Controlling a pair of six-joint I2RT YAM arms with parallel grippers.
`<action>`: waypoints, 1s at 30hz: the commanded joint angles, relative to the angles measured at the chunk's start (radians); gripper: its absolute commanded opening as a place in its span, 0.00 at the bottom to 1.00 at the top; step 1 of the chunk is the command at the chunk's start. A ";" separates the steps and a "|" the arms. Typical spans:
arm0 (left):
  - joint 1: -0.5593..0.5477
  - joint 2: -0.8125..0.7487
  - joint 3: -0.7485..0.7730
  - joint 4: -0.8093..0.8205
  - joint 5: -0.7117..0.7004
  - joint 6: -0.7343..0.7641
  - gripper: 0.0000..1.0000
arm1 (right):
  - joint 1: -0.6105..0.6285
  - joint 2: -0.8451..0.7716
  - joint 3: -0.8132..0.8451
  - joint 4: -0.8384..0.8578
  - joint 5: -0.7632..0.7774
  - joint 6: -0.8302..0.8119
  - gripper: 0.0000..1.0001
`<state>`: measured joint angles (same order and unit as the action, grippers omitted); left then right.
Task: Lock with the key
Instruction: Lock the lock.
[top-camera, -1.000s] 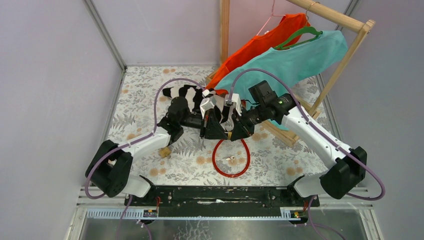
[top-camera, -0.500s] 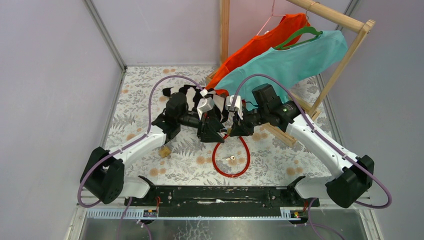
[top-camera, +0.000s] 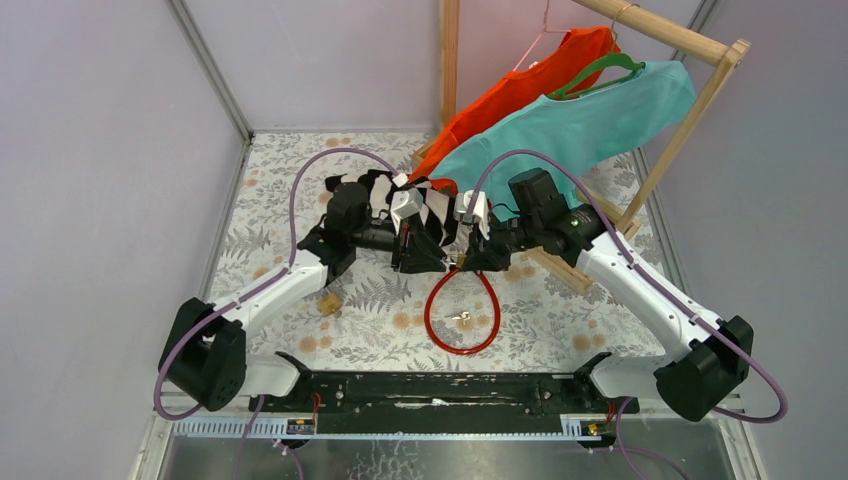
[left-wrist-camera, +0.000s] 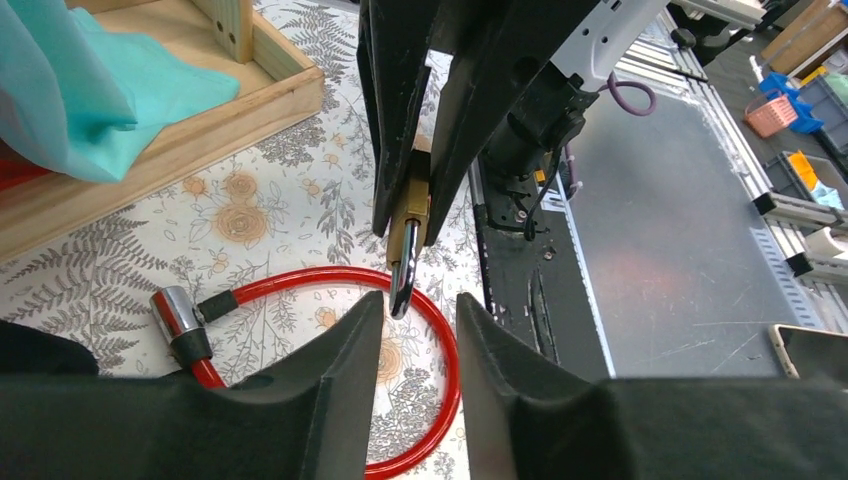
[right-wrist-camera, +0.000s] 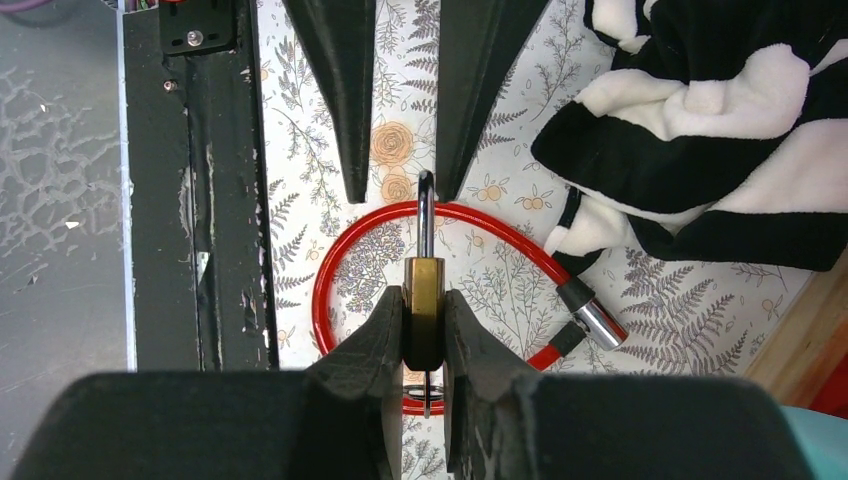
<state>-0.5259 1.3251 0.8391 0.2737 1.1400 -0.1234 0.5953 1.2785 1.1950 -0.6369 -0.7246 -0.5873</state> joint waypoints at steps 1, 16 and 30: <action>0.005 -0.021 0.005 -0.012 -0.004 0.017 0.35 | -0.005 -0.030 0.003 0.052 -0.009 -0.009 0.00; -0.077 0.041 0.047 -0.010 -0.004 -0.003 0.00 | 0.013 0.054 0.064 0.105 -0.081 0.066 0.00; -0.068 0.044 0.044 -0.020 -0.016 0.008 0.21 | 0.014 0.028 0.002 0.128 -0.014 0.049 0.00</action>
<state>-0.5568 1.3605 0.8410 0.2295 1.0821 -0.0998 0.5922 1.3243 1.1873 -0.6518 -0.7429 -0.5228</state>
